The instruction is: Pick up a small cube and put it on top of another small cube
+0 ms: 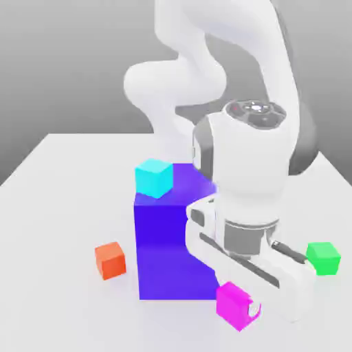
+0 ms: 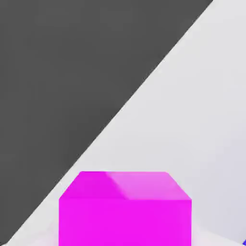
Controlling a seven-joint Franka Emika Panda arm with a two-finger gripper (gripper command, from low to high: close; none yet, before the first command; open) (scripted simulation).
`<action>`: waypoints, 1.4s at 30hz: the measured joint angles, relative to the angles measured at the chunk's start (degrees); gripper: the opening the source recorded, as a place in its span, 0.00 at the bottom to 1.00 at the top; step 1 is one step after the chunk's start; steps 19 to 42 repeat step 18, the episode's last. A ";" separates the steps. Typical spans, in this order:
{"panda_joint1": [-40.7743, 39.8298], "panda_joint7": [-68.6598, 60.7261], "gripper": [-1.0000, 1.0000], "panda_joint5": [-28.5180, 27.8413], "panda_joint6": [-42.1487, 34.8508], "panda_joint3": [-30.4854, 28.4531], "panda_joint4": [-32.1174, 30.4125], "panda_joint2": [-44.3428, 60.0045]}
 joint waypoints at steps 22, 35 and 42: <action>19.40 14.66 1.00 -4.25 9.41 7.72 -10.35 1.39; 19.40 14.66 1.00 -4.25 9.41 7.72 -10.35 1.39; 19.40 14.66 1.00 -4.25 9.41 7.72 -10.35 1.39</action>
